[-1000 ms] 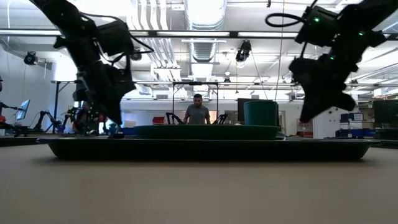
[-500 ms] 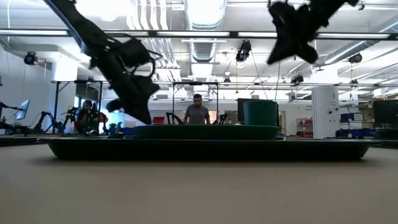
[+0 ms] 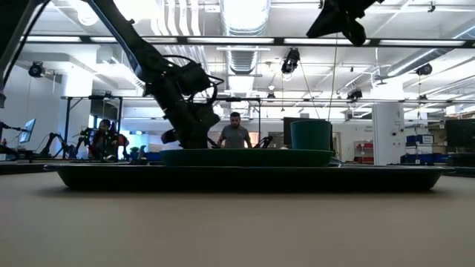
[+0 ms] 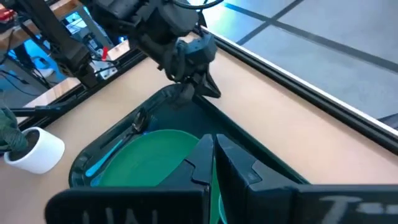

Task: Pick and place plate/cup/fork/spoon on tray
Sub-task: Adjust the dark green tray

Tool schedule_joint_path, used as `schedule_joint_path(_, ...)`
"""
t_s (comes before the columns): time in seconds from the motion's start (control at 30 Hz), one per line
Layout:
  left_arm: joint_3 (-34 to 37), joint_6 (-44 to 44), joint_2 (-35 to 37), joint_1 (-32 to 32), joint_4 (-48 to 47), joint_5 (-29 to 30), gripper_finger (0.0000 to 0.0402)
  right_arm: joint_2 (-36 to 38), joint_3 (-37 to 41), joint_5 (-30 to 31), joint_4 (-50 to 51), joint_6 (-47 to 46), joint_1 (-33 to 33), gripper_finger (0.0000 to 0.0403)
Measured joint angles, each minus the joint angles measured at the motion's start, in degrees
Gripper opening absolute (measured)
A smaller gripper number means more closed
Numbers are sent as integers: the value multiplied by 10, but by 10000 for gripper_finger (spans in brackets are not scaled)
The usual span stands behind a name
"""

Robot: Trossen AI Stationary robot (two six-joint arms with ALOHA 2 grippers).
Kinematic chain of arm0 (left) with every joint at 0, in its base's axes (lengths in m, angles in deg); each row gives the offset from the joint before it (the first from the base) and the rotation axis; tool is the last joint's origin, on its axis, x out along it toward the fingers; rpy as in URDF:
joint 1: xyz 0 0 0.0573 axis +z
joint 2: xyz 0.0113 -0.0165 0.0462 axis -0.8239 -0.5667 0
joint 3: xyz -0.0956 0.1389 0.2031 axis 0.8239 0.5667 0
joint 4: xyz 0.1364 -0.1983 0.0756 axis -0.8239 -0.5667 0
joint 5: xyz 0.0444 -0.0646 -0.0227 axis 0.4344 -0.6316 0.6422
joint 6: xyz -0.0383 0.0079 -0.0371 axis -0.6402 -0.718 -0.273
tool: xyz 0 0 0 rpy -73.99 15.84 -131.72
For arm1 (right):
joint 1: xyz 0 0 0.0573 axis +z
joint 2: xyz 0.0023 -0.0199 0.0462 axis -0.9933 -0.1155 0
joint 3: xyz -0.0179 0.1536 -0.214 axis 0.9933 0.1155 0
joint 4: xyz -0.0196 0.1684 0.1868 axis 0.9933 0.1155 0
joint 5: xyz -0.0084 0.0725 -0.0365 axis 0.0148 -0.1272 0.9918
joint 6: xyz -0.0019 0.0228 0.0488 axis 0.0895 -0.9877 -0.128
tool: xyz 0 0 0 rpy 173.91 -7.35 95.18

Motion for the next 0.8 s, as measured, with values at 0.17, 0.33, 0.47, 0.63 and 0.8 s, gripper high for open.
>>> schedule_joint_path(0.17,-12,-2,-32,0,-1,-18,0,-1,19,0,0,-5,3,8)
schedule_joint_path(0.33,-9,-4,-42,-6,7,-26,0,-13,28,0,0,-13,3,8)
schedule_joint_path(0.47,-8,-12,-37,-18,-2,-35,0,-26,30,0,0,-13,3,8)
schedule_joint_path(0.63,-8,-19,-36,-35,-2,-35,0,-35,30,-1,0,-13,3,8)
schedule_joint_path(0.8,-7,-20,-36,-47,0,-38,0,-38,30,-1,0,-13,3,8)
